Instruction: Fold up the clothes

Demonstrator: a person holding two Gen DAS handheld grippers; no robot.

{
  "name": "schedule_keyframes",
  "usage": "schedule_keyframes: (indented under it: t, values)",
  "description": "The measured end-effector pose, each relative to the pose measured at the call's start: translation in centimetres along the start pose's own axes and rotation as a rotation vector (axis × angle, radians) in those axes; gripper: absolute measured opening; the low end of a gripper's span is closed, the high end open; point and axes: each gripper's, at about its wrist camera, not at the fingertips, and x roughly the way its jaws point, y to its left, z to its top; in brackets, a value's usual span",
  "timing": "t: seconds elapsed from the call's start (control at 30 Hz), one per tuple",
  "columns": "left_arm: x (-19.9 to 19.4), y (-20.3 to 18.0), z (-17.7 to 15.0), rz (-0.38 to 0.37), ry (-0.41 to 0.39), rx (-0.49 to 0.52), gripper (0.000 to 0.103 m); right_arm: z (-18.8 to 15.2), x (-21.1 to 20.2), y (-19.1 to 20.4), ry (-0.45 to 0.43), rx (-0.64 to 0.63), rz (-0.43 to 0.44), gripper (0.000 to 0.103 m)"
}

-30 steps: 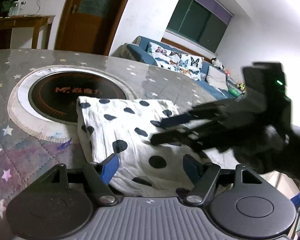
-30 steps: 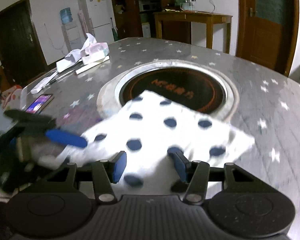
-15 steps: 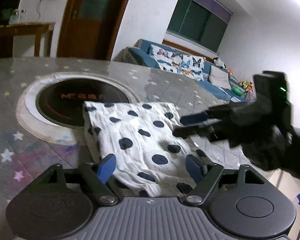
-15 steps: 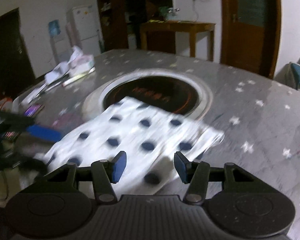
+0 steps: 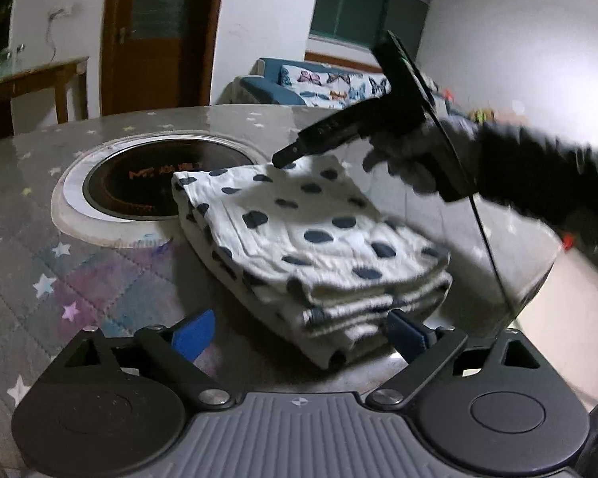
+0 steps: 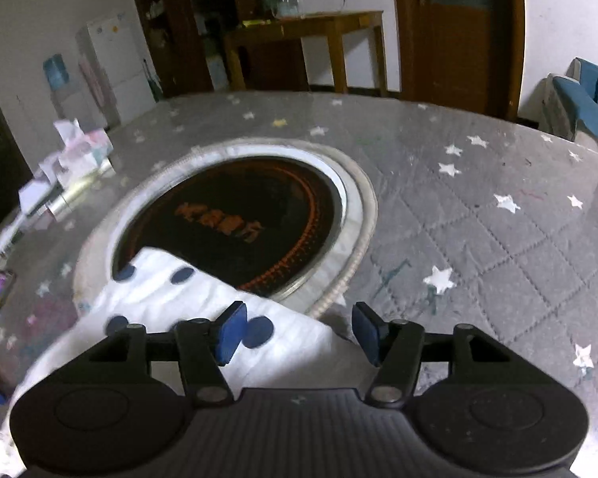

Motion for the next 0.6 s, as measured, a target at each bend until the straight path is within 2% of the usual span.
schedule_keyframes:
  t: [0.23,0.33,0.6]
  values:
    - [0.8,0.1,-0.5,0.020,0.026,0.064,0.095,-1.3,-0.9,0.2,0.055,-0.063,-0.052,0.058]
    - [1.7,0.2,-0.6,0.053,0.051,0.080,0.095,-1.8,-1.5,0.0,0.064,-0.078,-0.082,0.058]
    - [3.3,2.2,0.3,0.127,0.062,0.063,0.096,-4.1,-4.7,-0.6,0.078,-0.110,-0.196,0.058]
